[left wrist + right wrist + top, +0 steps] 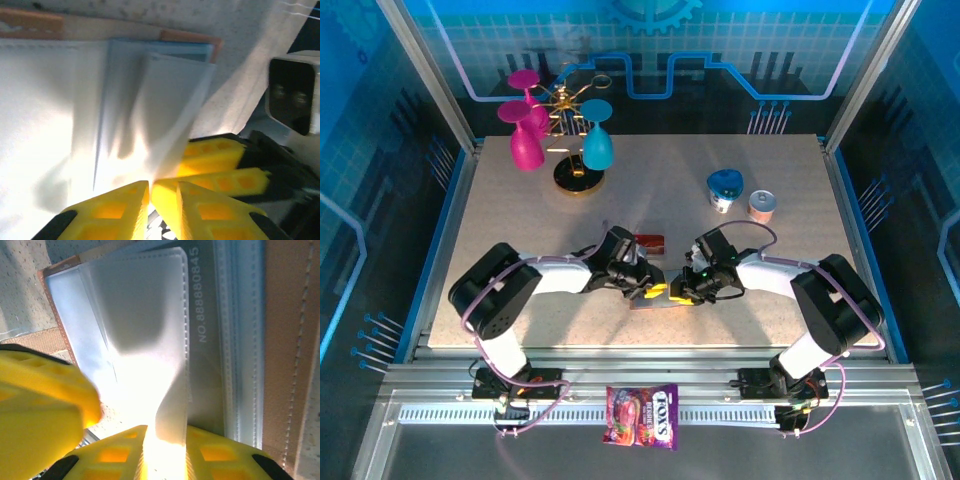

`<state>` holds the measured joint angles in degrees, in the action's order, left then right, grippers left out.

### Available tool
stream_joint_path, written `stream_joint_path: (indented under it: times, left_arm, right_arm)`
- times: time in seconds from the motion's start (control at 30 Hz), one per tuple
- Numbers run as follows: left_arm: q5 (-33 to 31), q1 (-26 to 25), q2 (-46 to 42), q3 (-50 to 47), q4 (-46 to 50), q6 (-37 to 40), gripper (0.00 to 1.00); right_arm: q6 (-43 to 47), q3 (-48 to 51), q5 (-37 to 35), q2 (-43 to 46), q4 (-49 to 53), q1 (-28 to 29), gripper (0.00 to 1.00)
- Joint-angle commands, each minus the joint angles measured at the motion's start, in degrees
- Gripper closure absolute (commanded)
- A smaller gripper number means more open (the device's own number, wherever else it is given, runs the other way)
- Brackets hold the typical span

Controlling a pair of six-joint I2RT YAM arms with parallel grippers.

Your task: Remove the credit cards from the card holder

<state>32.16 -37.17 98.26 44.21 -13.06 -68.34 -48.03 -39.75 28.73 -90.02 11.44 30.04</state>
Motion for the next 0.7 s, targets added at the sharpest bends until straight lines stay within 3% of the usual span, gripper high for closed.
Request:
stream_joint_path:
  times: [0.0, 0.33, 0.47, 0.67]
  left_arm:
    - [-1.8, 1.1, -5.0, 1.4, 4.1, 3.2, 0.75]
    - [-13.2, 5.5, -21.3, 3.0, 24.6, 19.7, 0.65]
    - [-15.8, 9.4, -28.9, 2.0, 29.4, 24.6, 0.56]
    - [-21.5, 12.3, -39.1, 2.1, 36.7, 33.6, 0.34]
  right_arm:
    - [-0.2, -1.5, -0.2, 0.9, -0.2, 0.8, 0.75]
    - [0.0, -4.3, -0.2, 0.1, 0.2, 0.9, 0.74]
    - [-0.3, -6.0, -0.1, -0.9, 0.0, 1.3, 0.73]
    - [-0.4, -9.7, -0.2, -3.5, 0.6, 2.8, 0.72]
